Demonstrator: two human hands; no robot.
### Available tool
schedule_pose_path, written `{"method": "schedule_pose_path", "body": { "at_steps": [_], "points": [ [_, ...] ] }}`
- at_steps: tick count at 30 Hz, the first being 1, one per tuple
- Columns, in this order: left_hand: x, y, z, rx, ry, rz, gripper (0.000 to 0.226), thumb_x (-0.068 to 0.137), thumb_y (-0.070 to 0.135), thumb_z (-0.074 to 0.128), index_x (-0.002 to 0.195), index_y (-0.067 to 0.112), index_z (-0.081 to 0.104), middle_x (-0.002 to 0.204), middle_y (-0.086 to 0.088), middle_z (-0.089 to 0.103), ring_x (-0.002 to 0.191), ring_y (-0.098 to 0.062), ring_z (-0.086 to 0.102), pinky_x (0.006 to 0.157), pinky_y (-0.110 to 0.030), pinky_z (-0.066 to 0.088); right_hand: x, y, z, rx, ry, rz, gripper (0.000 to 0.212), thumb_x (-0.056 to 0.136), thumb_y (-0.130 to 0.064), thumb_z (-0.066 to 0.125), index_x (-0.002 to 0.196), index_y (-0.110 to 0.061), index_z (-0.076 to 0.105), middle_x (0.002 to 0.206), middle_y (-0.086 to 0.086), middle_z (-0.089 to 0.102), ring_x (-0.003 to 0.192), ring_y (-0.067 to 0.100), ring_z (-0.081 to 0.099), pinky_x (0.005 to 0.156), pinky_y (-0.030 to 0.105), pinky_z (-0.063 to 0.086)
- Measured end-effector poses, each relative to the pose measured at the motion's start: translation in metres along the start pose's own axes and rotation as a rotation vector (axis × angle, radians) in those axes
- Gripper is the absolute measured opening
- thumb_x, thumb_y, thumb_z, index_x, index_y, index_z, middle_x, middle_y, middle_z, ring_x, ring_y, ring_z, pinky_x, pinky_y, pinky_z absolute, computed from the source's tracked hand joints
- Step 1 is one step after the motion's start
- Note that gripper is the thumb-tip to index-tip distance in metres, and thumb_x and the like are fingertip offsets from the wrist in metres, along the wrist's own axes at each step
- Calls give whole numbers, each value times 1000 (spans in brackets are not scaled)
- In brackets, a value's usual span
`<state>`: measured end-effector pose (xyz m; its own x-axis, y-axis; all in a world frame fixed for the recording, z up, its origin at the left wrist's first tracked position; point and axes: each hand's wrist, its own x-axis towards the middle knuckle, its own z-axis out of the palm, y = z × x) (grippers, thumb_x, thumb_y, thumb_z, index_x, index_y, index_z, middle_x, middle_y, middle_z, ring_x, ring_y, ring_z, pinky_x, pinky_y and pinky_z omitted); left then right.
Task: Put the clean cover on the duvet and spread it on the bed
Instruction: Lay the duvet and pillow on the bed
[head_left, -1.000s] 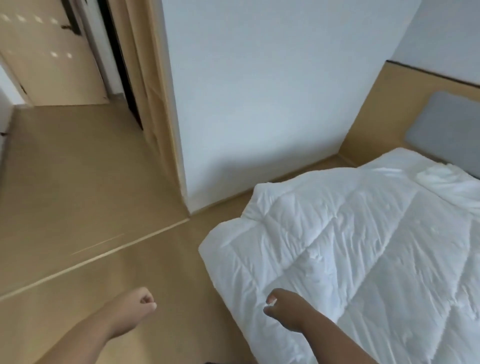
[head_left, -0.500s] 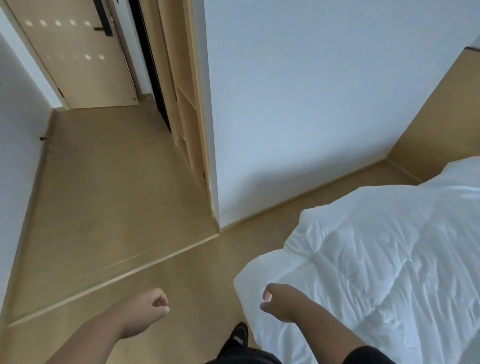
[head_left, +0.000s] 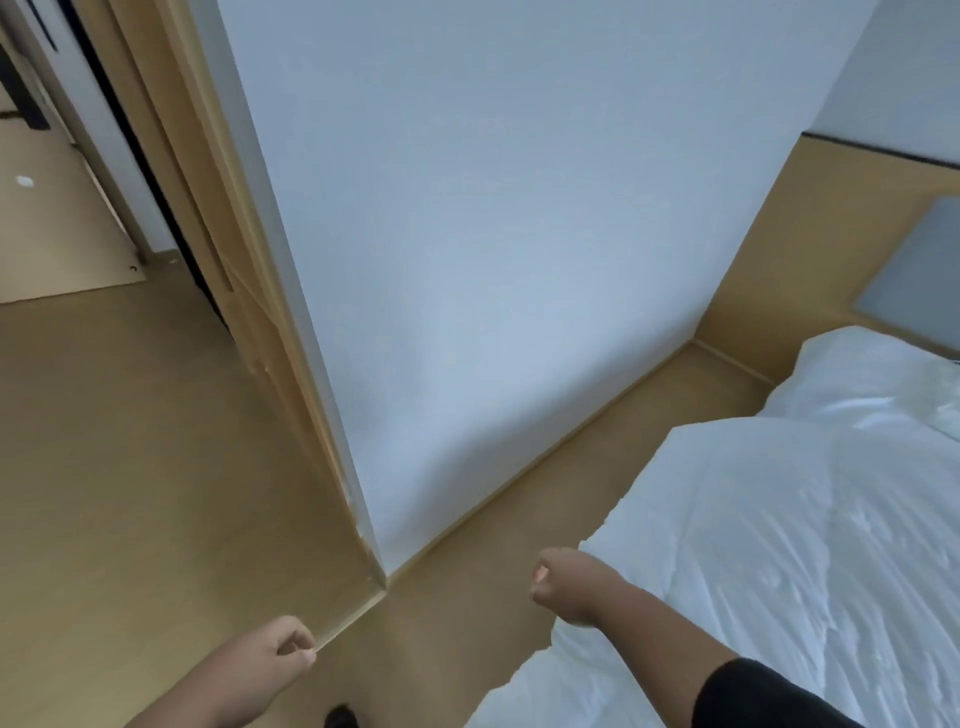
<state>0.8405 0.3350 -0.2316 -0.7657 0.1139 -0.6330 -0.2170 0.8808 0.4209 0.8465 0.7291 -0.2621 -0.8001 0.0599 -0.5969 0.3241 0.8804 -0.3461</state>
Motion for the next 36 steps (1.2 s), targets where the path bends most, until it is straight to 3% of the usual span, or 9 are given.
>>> {"method": "schedule_pose_path", "body": {
  "at_steps": [4, 9, 12, 19, 23, 30, 36],
  "points": [
    [93, 45, -37, 122, -97, 68, 10, 86, 44, 64, 92, 36, 67, 92, 13, 69, 83, 3, 66, 70, -16, 47, 42, 33, -17, 97, 15, 127, 33, 92, -34, 54, 123, -21, 59, 122, -2, 62, 107, 15, 58, 89, 26, 47],
    [210, 149, -86, 358, -203, 260, 7, 92, 40, 57, 95, 39, 63, 101, 15, 66, 94, 4, 60, 77, -14, 45, 89, 60, -52, 290, 82, 333, 37, 90, -34, 56, 126, -24, 58, 125, -4, 60, 108, 14, 58, 92, 27, 49],
    [261, 225, -94, 525, -307, 360, 12, 94, 39, 50, 98, 38, 61, 99, 15, 64, 90, 1, 58, 74, -17, 44, 97, 70, -71, 433, 163, 425, 34, 90, -37, 56, 123, -27, 59, 123, -7, 61, 108, 13, 58, 91, 28, 48],
    [344, 393, -39, 764, -478, 583, 12, 87, 49, 53, 90, 40, 61, 96, 18, 65, 90, 5, 59, 74, -17, 44, 98, 122, -87, 677, 237, 633, 37, 88, -40, 58, 123, -29, 59, 121, -10, 55, 109, 12, 57, 96, 31, 49],
    [392, 490, -2, 857, -520, 633, 14, 83, 50, 53, 84, 39, 62, 90, 20, 65, 86, 8, 60, 70, -12, 41, 129, 188, -112, 787, 287, 670, 33, 87, -39, 61, 119, -29, 61, 111, -12, 58, 105, 10, 58, 88, 24, 47],
    [445, 669, 24, 848, -494, 655, 13, 97, 38, 51, 95, 30, 62, 93, 11, 66, 87, -1, 61, 72, -17, 45, 165, 346, -248, 757, 284, 716, 34, 91, -37, 60, 124, -28, 61, 120, -7, 61, 107, 15, 58, 89, 28, 49],
    [483, 778, 45, 790, -500, 677, 12, 95, 37, 54, 91, 31, 64, 85, 6, 67, 86, -6, 66, 78, -21, 51, 207, 417, -342, 706, 288, 712, 35, 86, -38, 59, 121, -32, 61, 115, -11, 61, 106, 14, 58, 86, 27, 48]
  ]
}}
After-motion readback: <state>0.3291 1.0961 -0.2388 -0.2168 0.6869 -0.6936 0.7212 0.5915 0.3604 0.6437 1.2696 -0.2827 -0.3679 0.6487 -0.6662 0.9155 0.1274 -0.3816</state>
